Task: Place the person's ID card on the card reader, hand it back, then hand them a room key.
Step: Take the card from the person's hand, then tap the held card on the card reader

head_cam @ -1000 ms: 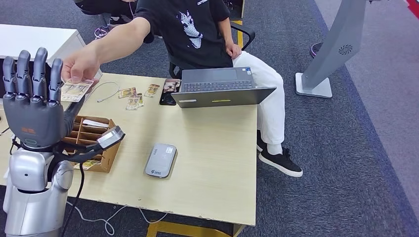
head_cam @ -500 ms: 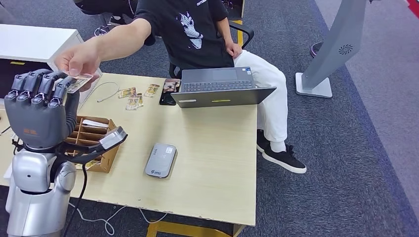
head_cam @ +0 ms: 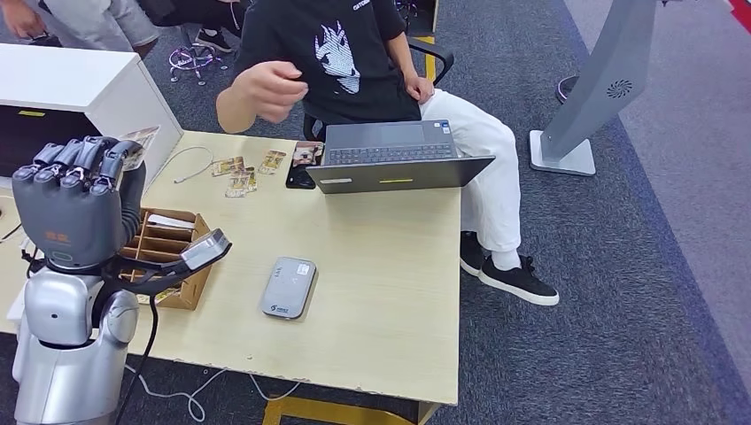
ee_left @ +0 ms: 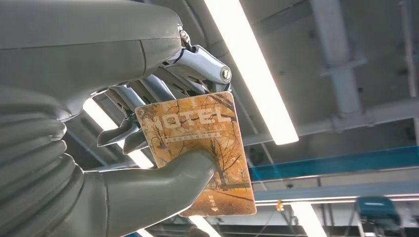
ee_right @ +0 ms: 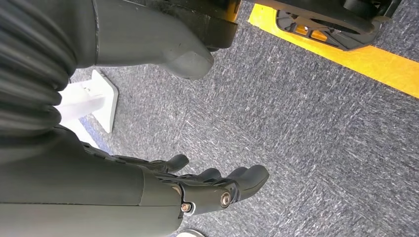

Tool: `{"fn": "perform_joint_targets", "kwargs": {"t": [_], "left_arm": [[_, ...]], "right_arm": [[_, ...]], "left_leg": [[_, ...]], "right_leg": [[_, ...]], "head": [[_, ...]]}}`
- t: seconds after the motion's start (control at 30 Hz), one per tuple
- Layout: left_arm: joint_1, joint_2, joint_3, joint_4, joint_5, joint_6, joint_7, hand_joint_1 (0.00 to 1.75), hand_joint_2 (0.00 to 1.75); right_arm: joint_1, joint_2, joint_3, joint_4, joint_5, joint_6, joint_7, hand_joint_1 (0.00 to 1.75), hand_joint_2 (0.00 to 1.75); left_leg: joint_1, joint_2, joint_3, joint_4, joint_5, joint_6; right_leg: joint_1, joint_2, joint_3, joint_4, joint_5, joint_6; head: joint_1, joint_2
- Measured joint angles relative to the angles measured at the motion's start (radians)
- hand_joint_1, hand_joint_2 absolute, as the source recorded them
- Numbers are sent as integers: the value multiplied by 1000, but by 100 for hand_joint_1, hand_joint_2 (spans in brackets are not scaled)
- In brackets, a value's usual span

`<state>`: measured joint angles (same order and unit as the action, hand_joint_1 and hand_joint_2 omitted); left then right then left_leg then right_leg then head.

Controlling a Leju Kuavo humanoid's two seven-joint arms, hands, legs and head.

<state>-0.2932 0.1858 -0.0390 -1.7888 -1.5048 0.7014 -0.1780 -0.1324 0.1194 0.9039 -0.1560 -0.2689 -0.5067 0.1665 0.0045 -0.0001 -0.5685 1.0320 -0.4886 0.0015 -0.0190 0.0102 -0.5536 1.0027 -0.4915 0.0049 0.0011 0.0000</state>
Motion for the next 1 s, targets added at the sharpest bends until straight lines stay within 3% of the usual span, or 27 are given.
{"fn": "perform_joint_targets", "kwargs": {"t": [0.1, 0.2, 0.27, 0.43, 0.67, 0.87, 1.0], "left_arm": [[1, -20, 9, -1, 23, 0, -88, 175, 175], [2, -84, 69, -1, 95, 0, -292, 175, 175], [4, -126, 116, -1, 122, 0, -362, 175, 175], [6, -175, 173, -1, 128, 0, -376, 175, 175], [6, -202, 192, -1, 129, 0, -378, 175, 175], [6, -249, 238, 23, 197, 0, -494, 175, 175], [12, -286, 266, 99, 306, -1, -506, 175, 175]], "right_arm": [[0, 0, 0, 0, 0, -1, 0, 0, 175], [0, 0, 0, 0, -1, -3, 0, 0, 175], [1, 0, -1, 0, -2, -3, -1, 0, 175], [2, 0, -1, 0, -4, -4, -1, 0, 175], [3, -1, -1, 0, -4, -4, -1, 0, 175], [3, -1, -1, 0, -15, -5, -3, 0, 175], [5, -1, -3, 0, -29, -19, -8, 0, 175]], "left_leg": [[0, 0, 0, 0, 0, 0], [0, 0, 0, 0, 0, 0], [0, 0, 0, 0, 0, 0], [0, -1, 0, 0, 0, 0], [0, -1, 0, 0, 0, 0], [0, -1, 0, 0, 0, 0], [-1, -1, 0, 0, 0, 0]], "right_leg": [[0, 0, 0, 0, 0, 0], [0, 0, 0, 0, 0, 0], [0, 0, 0, 0, 0, 0], [0, 0, 0, 0, 0, 0], [0, 0, 0, 0, 0, 0], [0, 0, 0, 0, 0, 0], [0, -1, 0, 0, 0, 0]], "head": [[0, 0], [0, 0], [0, 0], [0, 0], [0, 0], [0, 0], [0, 0]]}}
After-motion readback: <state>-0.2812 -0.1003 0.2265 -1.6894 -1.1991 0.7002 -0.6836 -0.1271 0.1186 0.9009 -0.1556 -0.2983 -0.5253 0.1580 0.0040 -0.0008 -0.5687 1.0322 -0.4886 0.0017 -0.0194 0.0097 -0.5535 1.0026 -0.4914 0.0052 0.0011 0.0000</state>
